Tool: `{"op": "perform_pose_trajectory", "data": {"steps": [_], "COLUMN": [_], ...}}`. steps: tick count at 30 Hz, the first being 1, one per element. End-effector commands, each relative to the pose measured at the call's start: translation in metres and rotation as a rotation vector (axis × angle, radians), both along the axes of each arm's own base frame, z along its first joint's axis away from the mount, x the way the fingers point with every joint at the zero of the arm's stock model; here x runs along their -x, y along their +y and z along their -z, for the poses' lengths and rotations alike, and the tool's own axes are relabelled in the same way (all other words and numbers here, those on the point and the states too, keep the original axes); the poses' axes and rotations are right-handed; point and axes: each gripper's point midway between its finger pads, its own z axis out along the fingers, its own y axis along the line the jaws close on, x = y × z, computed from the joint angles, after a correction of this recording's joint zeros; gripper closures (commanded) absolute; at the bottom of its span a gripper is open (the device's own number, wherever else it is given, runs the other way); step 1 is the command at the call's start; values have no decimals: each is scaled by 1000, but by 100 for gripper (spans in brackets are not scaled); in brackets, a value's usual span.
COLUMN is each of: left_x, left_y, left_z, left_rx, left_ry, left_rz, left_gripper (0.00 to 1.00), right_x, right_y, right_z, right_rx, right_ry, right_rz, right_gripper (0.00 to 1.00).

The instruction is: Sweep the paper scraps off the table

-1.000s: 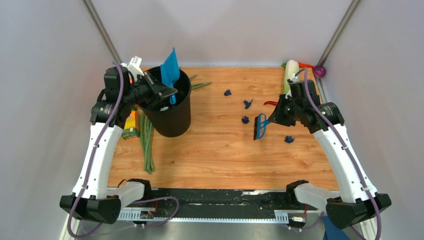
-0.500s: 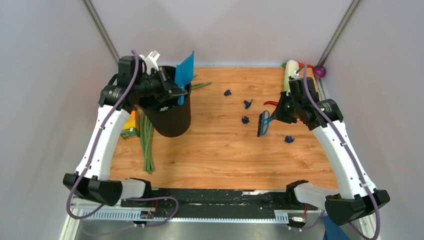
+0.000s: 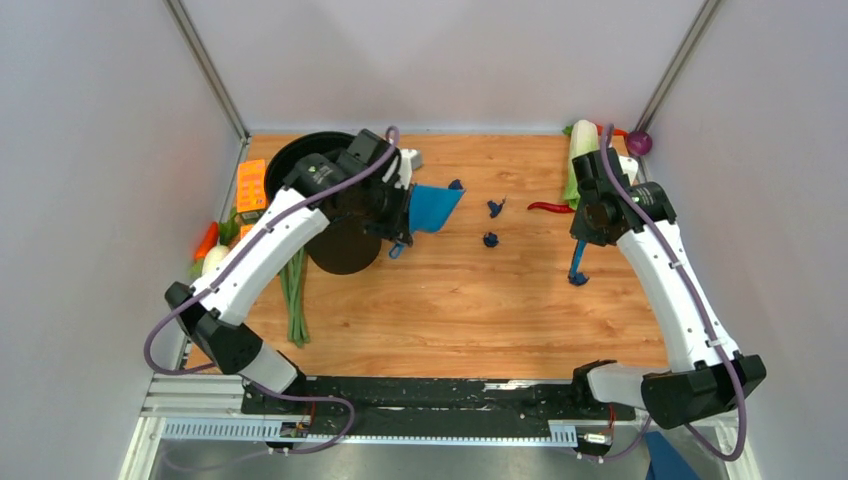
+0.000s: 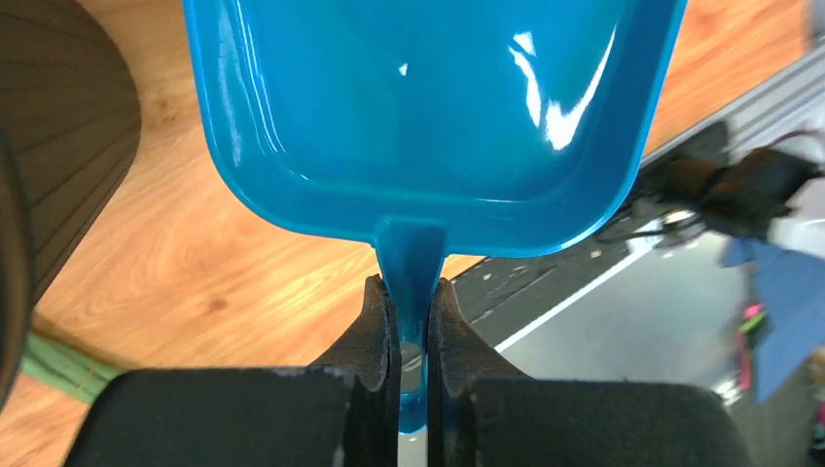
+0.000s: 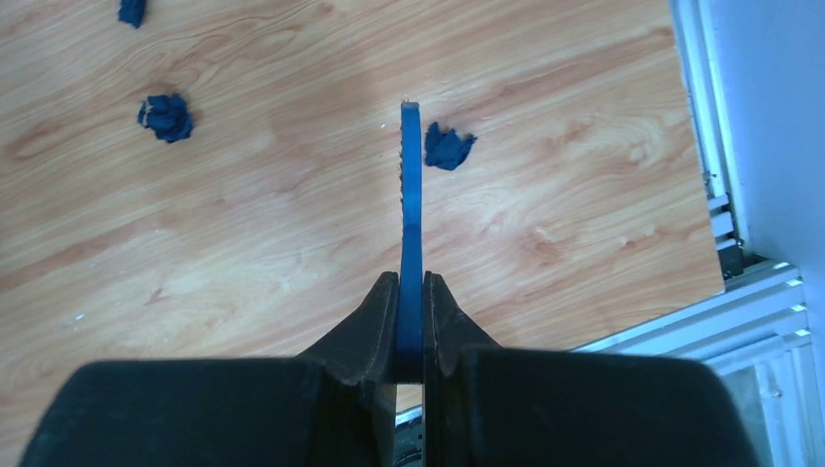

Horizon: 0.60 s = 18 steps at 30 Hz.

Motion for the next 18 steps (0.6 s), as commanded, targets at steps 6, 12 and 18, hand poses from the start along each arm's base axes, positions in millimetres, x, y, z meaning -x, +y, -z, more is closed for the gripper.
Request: {"op": "perform_pose_trajectory", "data": {"steps": [6,12,18], "left_x": [34,37,39], "left_y": [4,-24,-36], "left_z": [108,136,150], "left_rx": [-480,-459,-460], "left_ry": [44,54,32], "left_rz": [280,336,405], "left_gripper": [100,100,100], "right_x": [-7,-23,-27], "right_y": [-30,-51,-67], "right_z": [8,18,42], "right_rx": [115,156,210], "right_ry": [43,92,157], "right_rz": [63,101,124], "right_gripper": [100,100,100]}}
